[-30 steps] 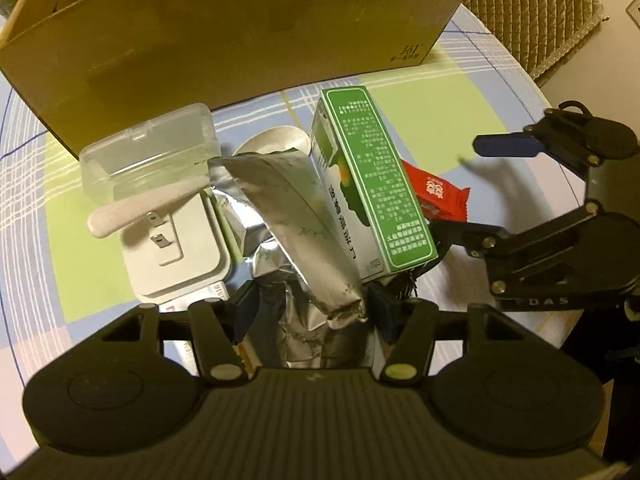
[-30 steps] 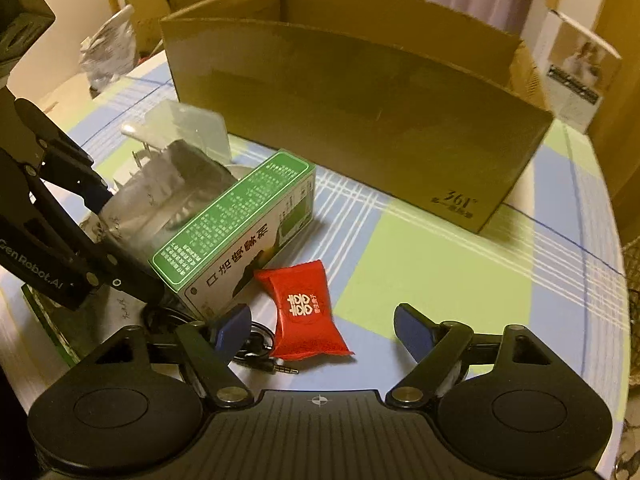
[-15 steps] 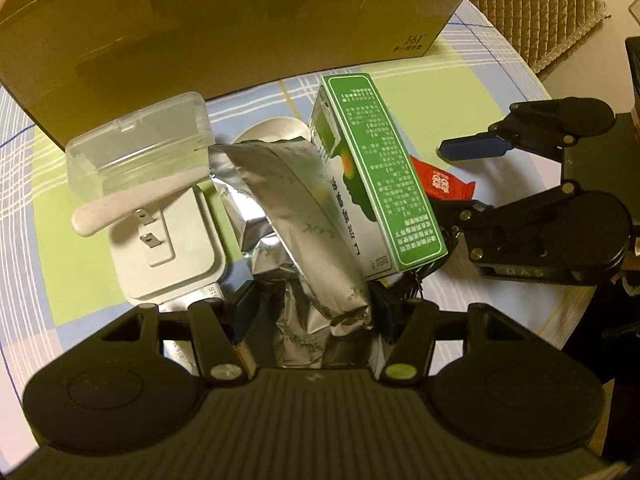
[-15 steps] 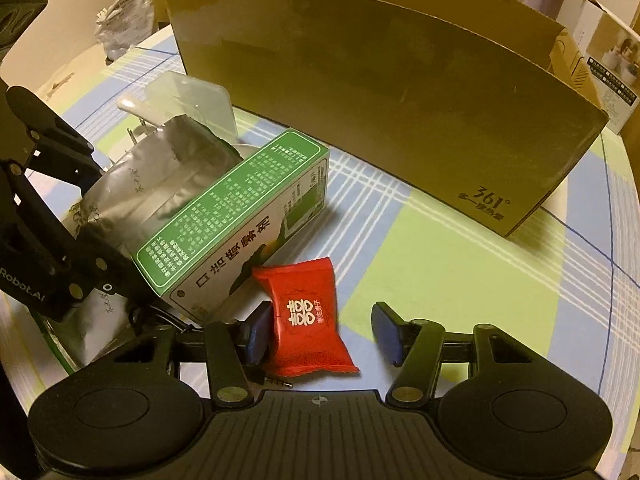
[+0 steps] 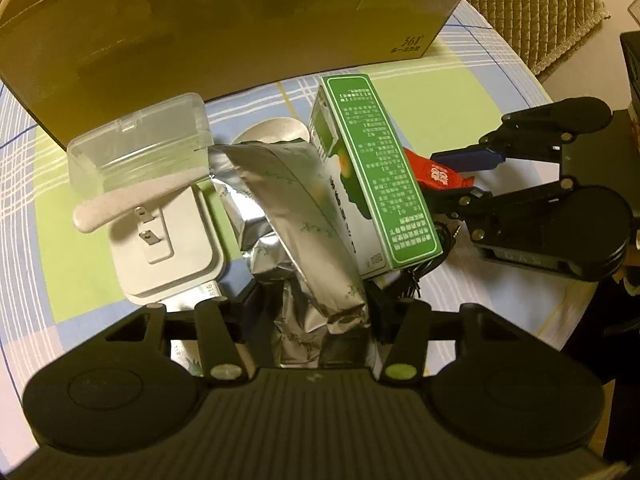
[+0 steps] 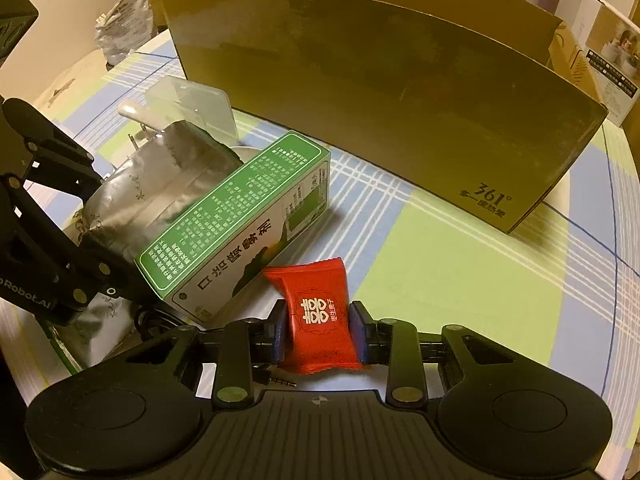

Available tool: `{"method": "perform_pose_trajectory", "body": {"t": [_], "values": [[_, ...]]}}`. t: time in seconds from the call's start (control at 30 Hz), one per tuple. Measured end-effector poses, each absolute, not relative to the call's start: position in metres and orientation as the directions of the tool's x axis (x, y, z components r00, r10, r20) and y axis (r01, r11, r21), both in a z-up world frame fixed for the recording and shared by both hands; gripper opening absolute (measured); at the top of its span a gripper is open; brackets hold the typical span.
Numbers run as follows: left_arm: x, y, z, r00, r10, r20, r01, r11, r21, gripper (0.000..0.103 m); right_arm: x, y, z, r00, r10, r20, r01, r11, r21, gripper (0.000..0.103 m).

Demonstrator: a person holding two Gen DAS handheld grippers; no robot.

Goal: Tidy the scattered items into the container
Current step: 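Grasp the silver foil pouch with the left tool while the right tool grasps the red candy packet, then carry the pouch and candy over the box and open both tools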

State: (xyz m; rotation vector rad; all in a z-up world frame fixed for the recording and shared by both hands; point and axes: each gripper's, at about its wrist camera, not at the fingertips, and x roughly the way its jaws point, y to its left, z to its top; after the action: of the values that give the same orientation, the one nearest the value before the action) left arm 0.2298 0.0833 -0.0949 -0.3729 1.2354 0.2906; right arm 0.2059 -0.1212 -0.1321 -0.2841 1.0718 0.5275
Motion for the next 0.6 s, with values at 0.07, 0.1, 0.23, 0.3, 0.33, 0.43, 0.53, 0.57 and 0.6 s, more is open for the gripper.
{"method": "perform_pose_trajectory", "body": {"t": [0.07,0.1,0.23,0.3,0.33,0.43,0.53,0.57,0.6], "values": [[0.23,0.083,-0.095,0.302,0.016,-0.953,-0.409,0.905,-0.115,0.05,0.205,-0.121,-0.131,0.377,0.269,-0.886,-0.533,0.846,0.03,0.03],[0.23,0.083,-0.094,0.301,0.018,-0.953,-0.409,0.906,-0.112,0.05,0.205,-0.122,-0.13,0.382,0.271,-0.884,-0.528,0.849,0.032,0.03],[0.228,0.083,-0.093,0.307,0.021,-0.951,-0.42,0.9,-0.116,0.046,0.204,-0.124,-0.126,0.397,0.273,-0.876,-0.516,0.856,0.032,0.03],[0.226,0.083,-0.09,0.316,0.025,-0.949,-0.428,0.896,-0.119,0.041,0.203,-0.124,-0.123,0.403,0.272,-0.874,-0.511,0.859,0.031,0.029],[0.225,0.083,-0.088,0.319,0.031,-0.947,-0.433,0.894,-0.117,0.041,0.202,-0.124,-0.122,0.407,0.272,-0.872,-0.509,0.86,0.031,0.029],[0.223,0.084,-0.082,0.326,0.041,-0.945,-0.436,0.893,-0.111,0.04,0.2,-0.126,-0.118,0.42,0.272,-0.866,-0.5,0.865,0.029,0.029],[0.22,0.085,-0.075,0.334,0.048,-0.941,-0.439,0.891,-0.111,0.04,0.198,-0.127,-0.115,0.427,0.27,-0.863,-0.494,0.869,0.027,0.029],[0.22,0.085,-0.072,0.336,0.053,-0.94,-0.439,0.892,-0.107,0.04,0.197,-0.128,-0.114,0.43,0.27,-0.862,-0.491,0.871,0.027,0.029],[0.218,0.085,-0.069,0.34,0.054,-0.939,-0.441,0.891,-0.108,0.04,0.196,-0.128,-0.113,0.432,0.27,-0.86,-0.489,0.872,0.028,0.029]]}}
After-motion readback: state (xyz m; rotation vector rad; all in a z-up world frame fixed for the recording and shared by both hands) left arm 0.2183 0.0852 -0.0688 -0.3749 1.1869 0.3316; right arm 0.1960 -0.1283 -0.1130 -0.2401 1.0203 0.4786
